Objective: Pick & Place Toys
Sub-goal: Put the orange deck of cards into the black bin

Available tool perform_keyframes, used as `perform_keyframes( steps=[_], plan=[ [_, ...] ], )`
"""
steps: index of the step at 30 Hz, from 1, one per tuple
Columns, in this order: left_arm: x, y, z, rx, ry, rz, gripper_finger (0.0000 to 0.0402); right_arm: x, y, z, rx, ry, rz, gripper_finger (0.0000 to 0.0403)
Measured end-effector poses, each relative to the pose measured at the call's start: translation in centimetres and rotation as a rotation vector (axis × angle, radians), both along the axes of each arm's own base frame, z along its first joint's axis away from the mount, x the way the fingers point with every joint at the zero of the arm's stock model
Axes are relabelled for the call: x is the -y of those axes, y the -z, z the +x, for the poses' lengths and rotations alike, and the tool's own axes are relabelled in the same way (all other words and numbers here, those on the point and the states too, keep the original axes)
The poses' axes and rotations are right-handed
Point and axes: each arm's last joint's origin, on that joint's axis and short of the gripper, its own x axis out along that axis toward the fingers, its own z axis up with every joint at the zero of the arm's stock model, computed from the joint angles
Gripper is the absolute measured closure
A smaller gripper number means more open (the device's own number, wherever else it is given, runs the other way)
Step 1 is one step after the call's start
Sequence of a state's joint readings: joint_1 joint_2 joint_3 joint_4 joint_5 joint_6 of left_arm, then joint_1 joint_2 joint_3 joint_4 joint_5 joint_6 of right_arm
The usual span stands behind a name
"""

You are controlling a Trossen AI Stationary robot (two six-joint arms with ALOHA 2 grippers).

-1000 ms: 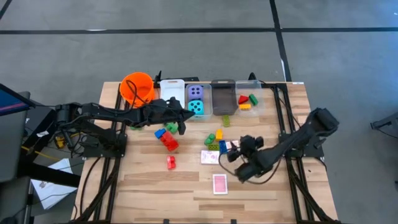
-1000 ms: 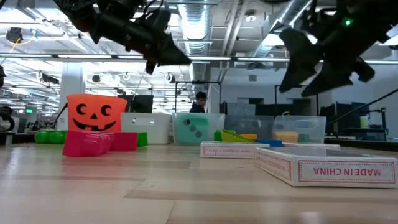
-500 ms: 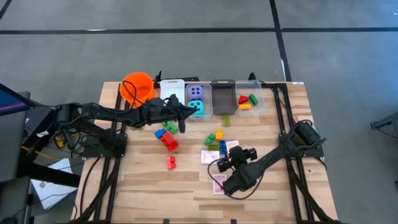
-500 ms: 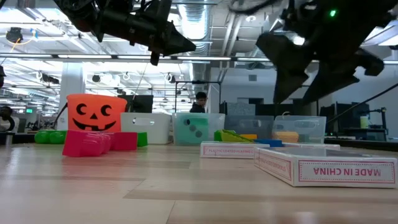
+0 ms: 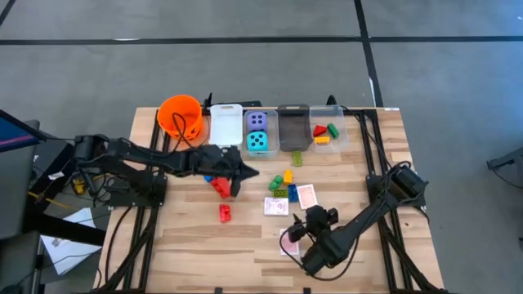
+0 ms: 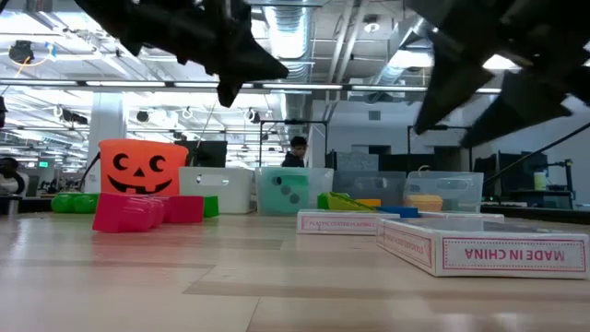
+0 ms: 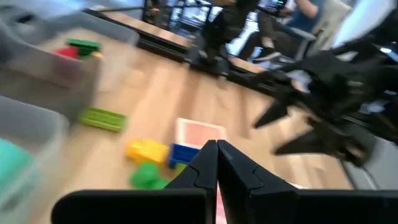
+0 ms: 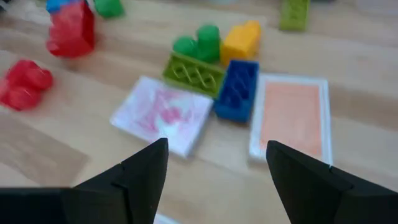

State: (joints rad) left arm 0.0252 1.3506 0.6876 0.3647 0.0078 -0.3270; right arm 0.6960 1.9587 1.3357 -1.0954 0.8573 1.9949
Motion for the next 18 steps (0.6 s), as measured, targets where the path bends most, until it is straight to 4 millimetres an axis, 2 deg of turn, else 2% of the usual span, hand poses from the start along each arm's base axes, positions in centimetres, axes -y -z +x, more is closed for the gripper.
perform_keyframes(
  steps=[7,18],
  plan=[
    [3.4,0.0,-0.1,0.002,0.105,-0.011,0.0402,-0.2,0.6,-0.3,-0.112,0.043,0.124,0.0137],
    [4.8,0.0,-0.3,0.003,0.106,-0.002,0.0402,-0.3,0.6,-0.6,-0.146,0.039,0.134,0.0137]
  ],
)
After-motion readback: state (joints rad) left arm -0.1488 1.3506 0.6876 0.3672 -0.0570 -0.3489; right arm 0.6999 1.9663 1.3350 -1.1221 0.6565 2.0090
